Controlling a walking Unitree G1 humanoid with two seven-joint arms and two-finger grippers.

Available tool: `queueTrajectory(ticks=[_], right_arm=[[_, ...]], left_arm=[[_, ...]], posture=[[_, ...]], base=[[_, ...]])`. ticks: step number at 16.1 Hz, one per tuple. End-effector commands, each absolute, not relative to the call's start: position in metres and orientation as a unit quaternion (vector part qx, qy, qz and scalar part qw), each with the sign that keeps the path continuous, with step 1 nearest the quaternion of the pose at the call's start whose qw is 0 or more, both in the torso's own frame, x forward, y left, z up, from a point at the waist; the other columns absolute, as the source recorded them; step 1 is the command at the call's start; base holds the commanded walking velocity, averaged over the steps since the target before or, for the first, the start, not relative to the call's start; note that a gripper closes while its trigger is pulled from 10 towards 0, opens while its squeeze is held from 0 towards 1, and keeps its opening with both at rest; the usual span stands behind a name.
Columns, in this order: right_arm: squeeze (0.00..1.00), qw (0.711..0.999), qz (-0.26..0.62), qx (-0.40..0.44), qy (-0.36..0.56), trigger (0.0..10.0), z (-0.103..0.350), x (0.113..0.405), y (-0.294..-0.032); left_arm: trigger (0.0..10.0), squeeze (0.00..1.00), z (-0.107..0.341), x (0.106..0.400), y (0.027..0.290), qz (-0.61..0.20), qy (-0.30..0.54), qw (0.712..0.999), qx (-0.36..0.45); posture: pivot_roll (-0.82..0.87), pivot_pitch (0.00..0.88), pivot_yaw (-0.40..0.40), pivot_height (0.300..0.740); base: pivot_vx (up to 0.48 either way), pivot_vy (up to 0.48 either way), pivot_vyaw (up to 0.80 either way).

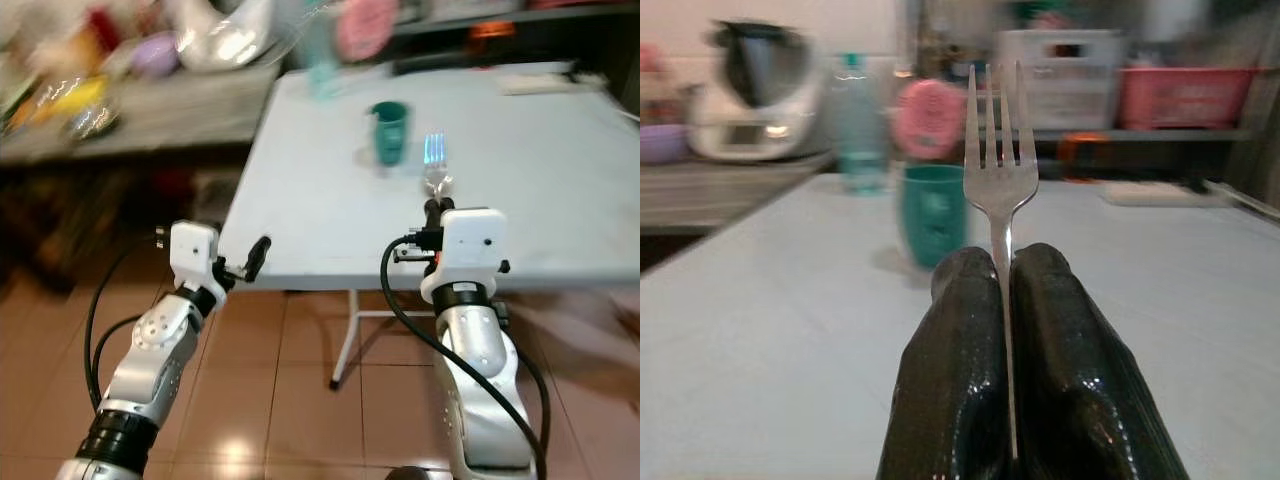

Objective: Setting the table

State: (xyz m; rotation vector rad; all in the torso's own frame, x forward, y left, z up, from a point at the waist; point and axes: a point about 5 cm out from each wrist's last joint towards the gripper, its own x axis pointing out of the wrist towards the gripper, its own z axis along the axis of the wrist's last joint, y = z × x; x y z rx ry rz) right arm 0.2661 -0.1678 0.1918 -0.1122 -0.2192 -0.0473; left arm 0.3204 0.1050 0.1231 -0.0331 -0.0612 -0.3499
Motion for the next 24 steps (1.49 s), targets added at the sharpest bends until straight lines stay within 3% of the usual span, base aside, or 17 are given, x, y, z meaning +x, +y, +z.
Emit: queueTrajectory(ticks=[1, 19, 24], right_arm=[[0.00, 0.992, -0.014, -0.048, -0.115, 10.0, 0.194, 0.268, -0.161], [0.00, 0.991, -0.020, -0.051, -0.124, 10.0, 0.195, 0.274, -0.161], [0.00, 0.991, -0.020, -0.053, -0.124, 10.0, 0.194, 0.275, -0.162]], left_arm=[[10.0, 0.00, 0.120, 0.320, 0.111, -0.164, -0.024, 0.986, -0.007], [10.0, 0.00, 0.118, 0.319, 0.100, -0.166, -0.019, 0.986, -0.007], [10.0, 0.00, 0.126, 0.315, 0.091, -0.206, -0.045, 0.978, -0.014]], posture=[[-0.21, 0.080, 0.147, 0.740], [-0.21, 0.077, 0.153, 0.740], [-0.21, 0.079, 0.150, 0.740]], base=[[0.000, 0.480, 0.00], [0.000, 0.480, 0.00], [0.000, 0.000, 0.00]])
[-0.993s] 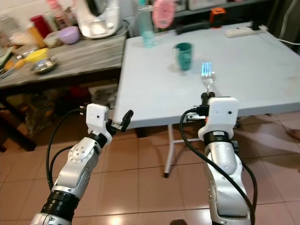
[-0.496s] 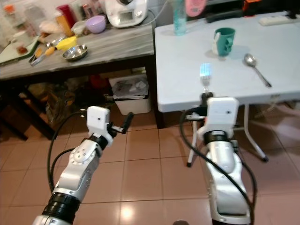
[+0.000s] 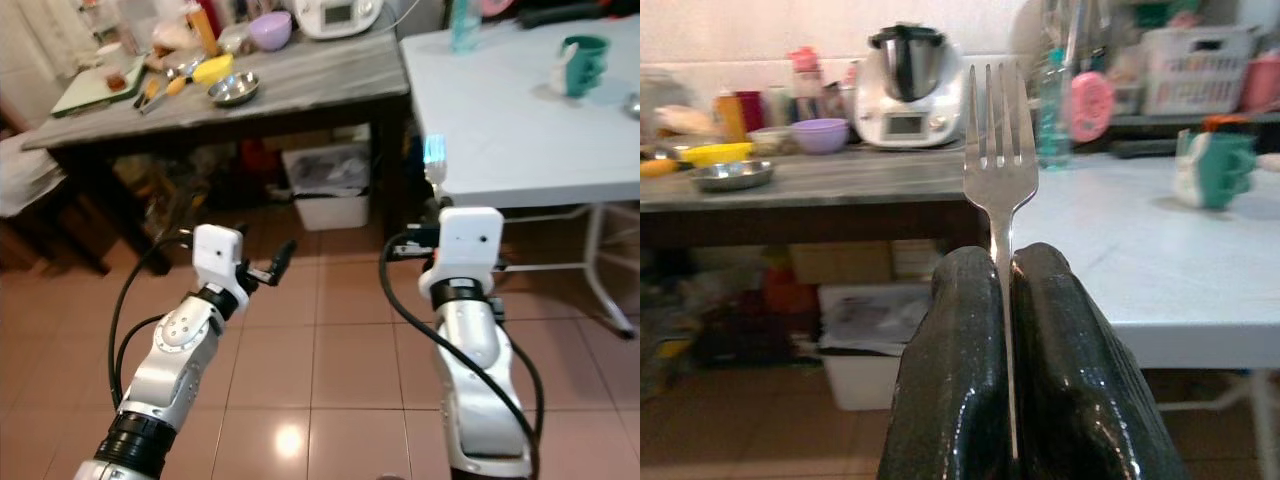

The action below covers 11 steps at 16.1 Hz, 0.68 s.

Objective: Setting the table

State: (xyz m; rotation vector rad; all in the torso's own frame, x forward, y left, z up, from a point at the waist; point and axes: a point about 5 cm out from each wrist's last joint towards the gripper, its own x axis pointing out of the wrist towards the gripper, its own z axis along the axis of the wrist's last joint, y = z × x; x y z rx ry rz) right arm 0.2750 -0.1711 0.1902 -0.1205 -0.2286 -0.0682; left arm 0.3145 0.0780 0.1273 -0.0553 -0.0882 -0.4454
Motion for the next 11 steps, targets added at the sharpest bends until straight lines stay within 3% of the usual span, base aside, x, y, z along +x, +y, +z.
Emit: queueTrajectory(ticks=[1, 6, 11], right_arm=[[0.00, 0.991, -0.020, -0.054, -0.124, 10.0, 0.1939, 0.2749, -0.1624], [0.00, 0.991, -0.019, -0.056, -0.122, 10.0, 0.1928, 0.2749, -0.1630], [0.00, 0.991, -0.016, -0.059, -0.122, 10.0, 0.1921, 0.2752, -0.1627]], left_arm=[[10.0, 0.00, 0.1254, 0.3139, 0.0901, -0.209, -0.041, 0.977, -0.024], [10.0, 0.00, 0.1261, 0.3123, 0.0882, -0.223, -0.043, 0.973, -0.036], [10.0, 0.00, 0.1263, 0.3117, 0.0876, -0.228, -0.043, 0.972, -0.038]], posture=[[-0.21, 0.079, 0.151, 0.740], [-0.21, 0.077, 0.152, 0.740], [-0.21, 0.073, 0.149, 0.740]], base=[[0.000, 0.000, 0.00], [0.316, 0.000, 0.00], [0.445, 0.000, 0.00]])
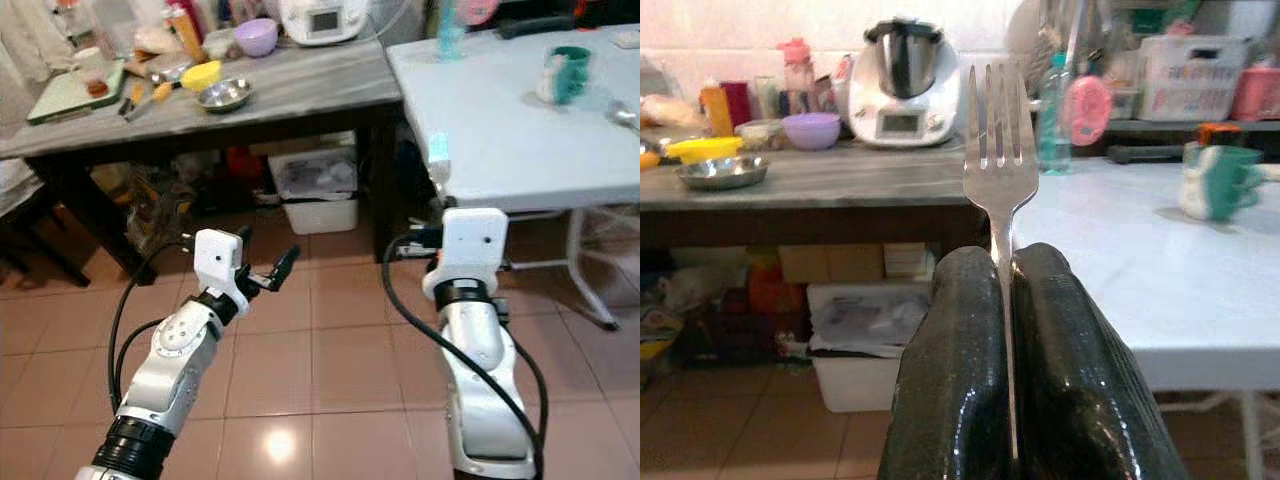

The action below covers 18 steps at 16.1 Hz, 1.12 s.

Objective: Setting the table

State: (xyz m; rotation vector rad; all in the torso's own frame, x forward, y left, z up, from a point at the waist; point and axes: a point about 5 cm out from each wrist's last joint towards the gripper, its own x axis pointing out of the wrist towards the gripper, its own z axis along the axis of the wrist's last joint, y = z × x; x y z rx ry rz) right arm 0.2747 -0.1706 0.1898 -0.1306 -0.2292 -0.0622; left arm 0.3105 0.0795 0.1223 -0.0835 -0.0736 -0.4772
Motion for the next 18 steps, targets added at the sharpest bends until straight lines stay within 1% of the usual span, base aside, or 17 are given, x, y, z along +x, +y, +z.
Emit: queueTrajectory(ticks=[1, 8, 12, 18], right_arm=[[0.00, 0.991, -0.016, -0.059, -0.122, 10.0, 0.1920, 0.2751, -0.1626], [0.00, 0.989, -0.008, -0.073, -0.128, 10.0, 0.1931, 0.2762, -0.1592], [0.00, 0.989, -0.009, -0.074, -0.127, 10.0, 0.1924, 0.2756, -0.1588], [0.00, 0.989, -0.012, -0.072, -0.125, 10.0, 0.1914, 0.2757, -0.1600]], left_arm=[[10.0, 0.00, 0.1261, 0.3114, 0.0877, -0.229, -0.043, 0.972, -0.038], [10.0, 0.00, 0.1250, 0.3114, 0.0878, -0.229, -0.040, 0.972, -0.040], [10.0, 0.00, 0.1246, 0.3114, 0.0869, -0.231, -0.038, 0.972, -0.038], [10.0, 0.00, 0.1244, 0.3118, 0.0852, -0.233, -0.037, 0.971, -0.038]], posture=[[-0.21, 0.073, 0.149, 0.740], [-0.21, 0.069, 0.147, 0.740], [-0.21, 0.071, 0.154, 0.740], [-0.21, 0.071, 0.156, 0.740]], base=[[0.480, 0.000, 0.00], [0.480, 0.000, 0.00], [0.480, 0.000, 0.68], [0.480, 0.000, 0.00]])
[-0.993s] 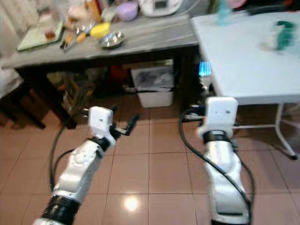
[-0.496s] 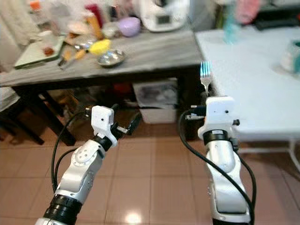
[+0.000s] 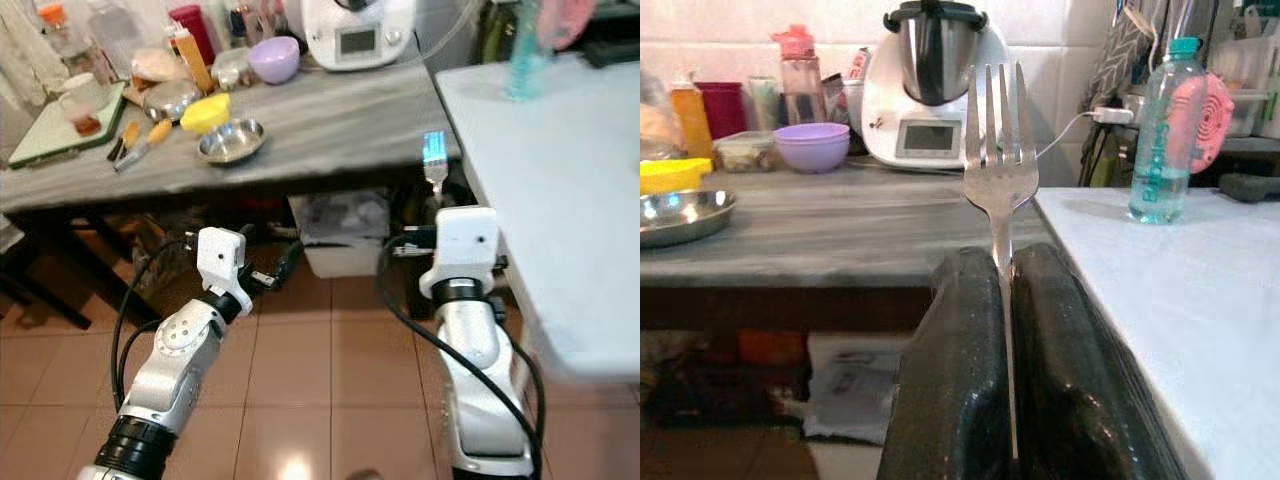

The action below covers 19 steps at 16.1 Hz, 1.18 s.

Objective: Setting the table

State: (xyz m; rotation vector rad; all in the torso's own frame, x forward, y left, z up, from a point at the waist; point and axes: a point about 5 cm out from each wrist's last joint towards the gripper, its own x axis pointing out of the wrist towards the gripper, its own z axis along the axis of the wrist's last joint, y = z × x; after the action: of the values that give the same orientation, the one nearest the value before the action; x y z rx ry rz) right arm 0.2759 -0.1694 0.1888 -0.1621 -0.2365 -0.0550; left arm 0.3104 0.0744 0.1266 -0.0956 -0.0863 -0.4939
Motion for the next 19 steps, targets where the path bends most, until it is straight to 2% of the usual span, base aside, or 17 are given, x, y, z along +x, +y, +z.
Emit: queueTrajectory(ticks=[1, 6, 14, 19], right_arm=[[0.00, 0.989, -0.012, -0.074, -0.127, 10.0, 0.192, 0.276, -0.160], [0.00, 0.989, -0.012, -0.074, -0.128, 10.0, 0.192, 0.276, -0.160], [0.00, 0.989, -0.024, -0.076, -0.124, 10.0, 0.191, 0.276, -0.163], [0.00, 0.987, -0.070, -0.094, -0.115, 10.0, 0.189, 0.275, -0.177]], left_arm=[[10.0, 0.00, 0.124, 0.312, 0.085, -0.233, -0.037, 0.971, -0.037], [10.0, 0.00, 0.124, 0.312, 0.083, -0.235, -0.034, 0.971, -0.036], [10.0, 0.00, 0.119, 0.310, 0.081, -0.244, -0.020, 0.969, -0.030], [10.0, 0.00, 0.111, 0.299, 0.086, -0.275, -0.004, 0.961, -0.021]], posture=[[-0.21, 0.071, 0.156, 0.740], [-0.22, 0.069, 0.156, 0.740], [-0.22, 0.071, 0.156, 0.740], [-0.22, 0.078, 0.150, 0.740]], base=[[0.480, 0.000, 0.42], [0.480, 0.000, 0.65], [0.440, 0.000, 0.00], [0.059, 0.000, 0.00]])
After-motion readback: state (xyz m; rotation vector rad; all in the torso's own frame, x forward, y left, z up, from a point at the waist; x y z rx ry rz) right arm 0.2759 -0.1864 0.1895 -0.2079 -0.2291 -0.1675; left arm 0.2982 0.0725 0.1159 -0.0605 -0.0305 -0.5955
